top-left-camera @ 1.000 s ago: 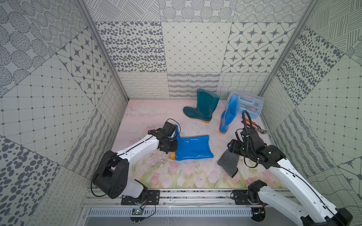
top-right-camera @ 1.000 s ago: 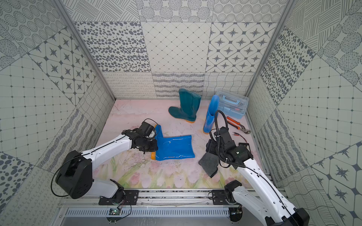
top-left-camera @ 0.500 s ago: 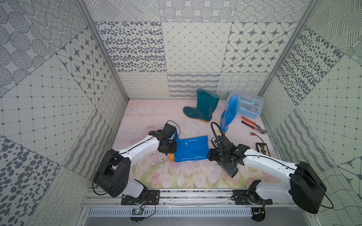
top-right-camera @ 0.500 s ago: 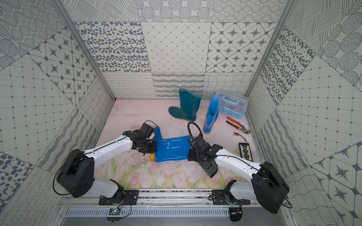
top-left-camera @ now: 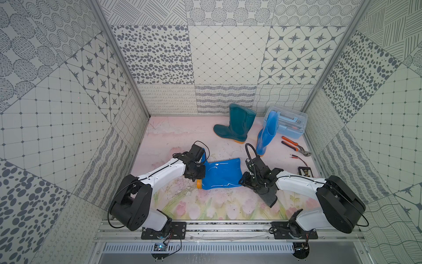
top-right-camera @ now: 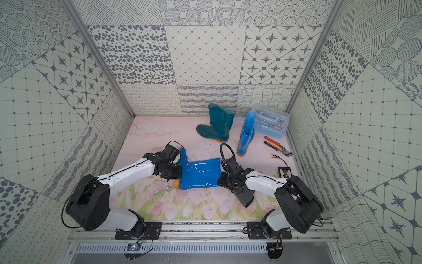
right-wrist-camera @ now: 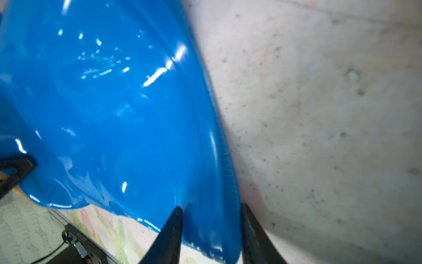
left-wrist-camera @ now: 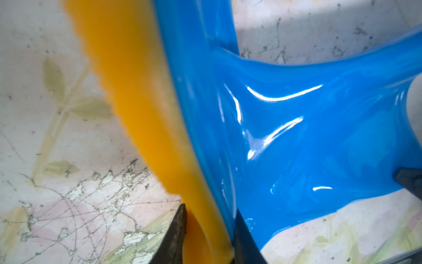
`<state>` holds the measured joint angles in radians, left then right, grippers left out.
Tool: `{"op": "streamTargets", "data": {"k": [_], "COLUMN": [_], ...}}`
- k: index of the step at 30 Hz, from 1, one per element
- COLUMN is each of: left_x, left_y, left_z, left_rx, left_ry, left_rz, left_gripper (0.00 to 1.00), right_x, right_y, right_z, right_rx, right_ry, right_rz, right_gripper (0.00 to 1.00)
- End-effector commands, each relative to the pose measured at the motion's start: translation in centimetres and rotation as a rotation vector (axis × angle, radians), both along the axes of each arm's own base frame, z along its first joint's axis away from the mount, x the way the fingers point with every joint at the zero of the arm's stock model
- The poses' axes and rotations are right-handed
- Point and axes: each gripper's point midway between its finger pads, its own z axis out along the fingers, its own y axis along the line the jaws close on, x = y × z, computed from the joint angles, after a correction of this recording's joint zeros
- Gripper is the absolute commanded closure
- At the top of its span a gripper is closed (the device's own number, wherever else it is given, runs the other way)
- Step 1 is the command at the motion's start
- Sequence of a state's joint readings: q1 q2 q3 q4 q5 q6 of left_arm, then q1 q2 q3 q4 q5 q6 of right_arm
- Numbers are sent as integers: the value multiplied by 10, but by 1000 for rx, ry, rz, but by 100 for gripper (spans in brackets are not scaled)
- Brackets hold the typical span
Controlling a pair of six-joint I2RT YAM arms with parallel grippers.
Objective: Wipe the rubber boots with a cloth
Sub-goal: Pick up the rubber boot from the center of the board.
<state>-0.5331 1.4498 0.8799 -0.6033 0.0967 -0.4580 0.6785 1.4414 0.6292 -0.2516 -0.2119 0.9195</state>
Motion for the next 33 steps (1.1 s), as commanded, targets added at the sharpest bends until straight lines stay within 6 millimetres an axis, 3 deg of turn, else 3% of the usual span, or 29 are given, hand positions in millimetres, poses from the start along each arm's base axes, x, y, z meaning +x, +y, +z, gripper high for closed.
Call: {"op": "streamTargets", "data": {"k": [1, 5, 8, 12, 16, 25, 33], "left_x": [6, 3, 3, 3, 5, 6, 16], "left_y": [0, 5, 7, 7, 9, 15, 13], "left_z": [8, 12, 19, 32, 46, 40, 36], "left_rx": [-1, 9, 8, -8, -17, -10, -33], "left_ry": [-37, -49, -62, -96, -128, -131, -157], "left_rz": [-6, -5, -3, -7, -8, 19, 54], "left_gripper": [70, 66, 61, 48, 42, 51, 55], "right_x": [18, 30, 40, 53, 65, 89, 110], "right_y": [15, 12, 12, 14, 26, 71, 91], "right_z": [20, 44, 70, 110, 151, 223, 274], "right_rx": [57, 31, 13, -21, -48, -54, -51], "right_ry": [-78, -165, -239, -338, -437, -584, -704], "right_rz": [-6, 2, 28, 71, 140, 285, 339], "right_gripper": [84, 99, 100, 100, 100, 100, 100]}}
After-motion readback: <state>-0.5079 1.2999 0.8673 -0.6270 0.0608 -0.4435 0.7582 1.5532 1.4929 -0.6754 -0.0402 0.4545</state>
